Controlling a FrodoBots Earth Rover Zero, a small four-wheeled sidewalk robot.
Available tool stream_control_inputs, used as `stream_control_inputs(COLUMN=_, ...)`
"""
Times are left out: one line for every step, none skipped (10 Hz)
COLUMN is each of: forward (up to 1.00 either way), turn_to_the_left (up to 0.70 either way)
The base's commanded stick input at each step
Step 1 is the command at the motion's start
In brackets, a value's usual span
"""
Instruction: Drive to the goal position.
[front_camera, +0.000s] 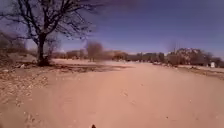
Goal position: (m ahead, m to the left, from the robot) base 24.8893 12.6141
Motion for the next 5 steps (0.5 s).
stream_control_inputs(forward=1.0, turn_to_the_left=0.0)
stream_control_inputs(forward=1.0, turn_to_the_left=0.0)
stream_control_inputs(forward=1.0, turn_to_the_left=0.0)
stream_control_inputs(forward=1.0, turn_to_the_left=0.0)
stream_control_inputs(forward=1.0, turn_to_the_left=0.0)
